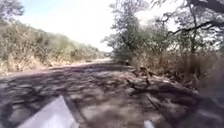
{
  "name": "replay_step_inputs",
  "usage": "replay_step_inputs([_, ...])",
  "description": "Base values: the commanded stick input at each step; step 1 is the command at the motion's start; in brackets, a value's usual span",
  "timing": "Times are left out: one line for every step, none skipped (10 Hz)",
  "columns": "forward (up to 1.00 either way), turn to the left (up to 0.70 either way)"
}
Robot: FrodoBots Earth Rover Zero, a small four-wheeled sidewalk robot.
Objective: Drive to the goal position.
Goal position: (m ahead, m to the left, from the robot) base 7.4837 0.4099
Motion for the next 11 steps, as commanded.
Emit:
replay_step_inputs([0.50, 0.00])
replay_step_inputs([0.50, 0.00])
replay_step_inputs([0.50, 0.00])
replay_step_inputs([0.50, 0.00])
replay_step_inputs([0.50, -0.16])
replay_step_inputs([0.50, -0.50])
replay_step_inputs([0.50, -0.50])
replay_step_inputs([0.50, -0.50])
replay_step_inputs([0.50, -0.50])
replay_step_inputs([0.50, -0.50])
replay_step_inputs([0.50, -0.25])
